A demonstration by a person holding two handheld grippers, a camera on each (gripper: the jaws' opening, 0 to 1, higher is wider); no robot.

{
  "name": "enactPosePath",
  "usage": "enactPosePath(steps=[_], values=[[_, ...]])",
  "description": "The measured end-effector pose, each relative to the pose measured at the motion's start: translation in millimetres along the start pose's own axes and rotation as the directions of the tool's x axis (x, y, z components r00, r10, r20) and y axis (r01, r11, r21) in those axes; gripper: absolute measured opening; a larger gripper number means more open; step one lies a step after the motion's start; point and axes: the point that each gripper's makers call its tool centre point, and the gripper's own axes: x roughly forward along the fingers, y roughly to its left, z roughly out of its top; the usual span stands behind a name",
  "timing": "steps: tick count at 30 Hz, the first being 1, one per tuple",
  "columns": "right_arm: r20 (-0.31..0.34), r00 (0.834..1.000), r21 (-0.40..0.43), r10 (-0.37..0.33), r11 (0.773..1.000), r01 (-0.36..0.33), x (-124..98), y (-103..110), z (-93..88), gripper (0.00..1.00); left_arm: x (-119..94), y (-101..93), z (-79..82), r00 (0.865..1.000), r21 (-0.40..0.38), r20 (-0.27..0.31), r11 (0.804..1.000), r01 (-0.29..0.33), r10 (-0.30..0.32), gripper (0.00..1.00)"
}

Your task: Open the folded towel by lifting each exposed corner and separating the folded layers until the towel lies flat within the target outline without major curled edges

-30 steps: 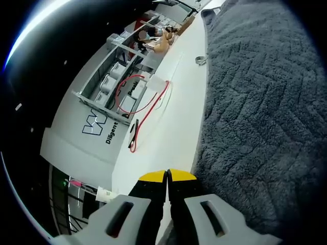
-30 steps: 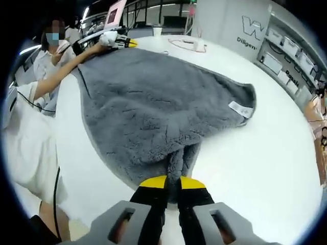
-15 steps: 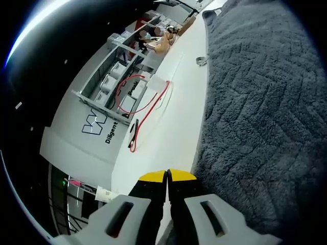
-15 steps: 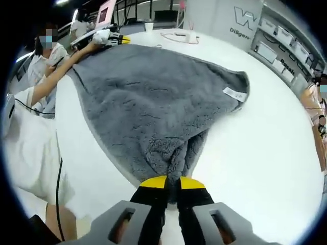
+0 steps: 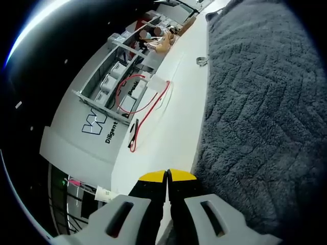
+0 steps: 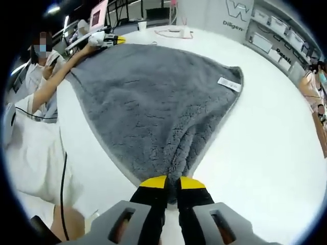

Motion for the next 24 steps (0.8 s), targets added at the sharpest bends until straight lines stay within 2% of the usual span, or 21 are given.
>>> enactPosePath(steps=[10, 15, 20, 24], values=[[-0.017, 1.000, 0.016, -0.004, 1.000, 0.004, -2.0, 2.4, -3.3, 0.04, -0.6, -0.7, 1.1, 1.000, 0.020, -0.005, 1.000, -0.001, 0.002, 0.01], [-0.025, 0.999, -0.042, -0.022, 0.999, 0.021, -4.0, -0.3, -1.9, 0.07, -0.9, -1.0, 1.8, 1.000, 0.025, -0.006, 1.000, -0.002, 0.002, 0.01], [0.002, 1.000, -0.076, -0.031, 0.997, 0.031, -8.3, 1.6, 5.4, 0.15, -1.5, -1.8, 3.0, 1.000, 0.050, -0.017, 0.999, -0.002, 0.003, 0.01], [-0.022, 0.997, -0.133, -0.071, 0.989, 0.068, -9.0, -4.6, 3.4, 0.18, -1.9, -1.7, 3.5, 1.000, 0.051, -0.018, 0.999, -0.002, 0.002, 0.03]])
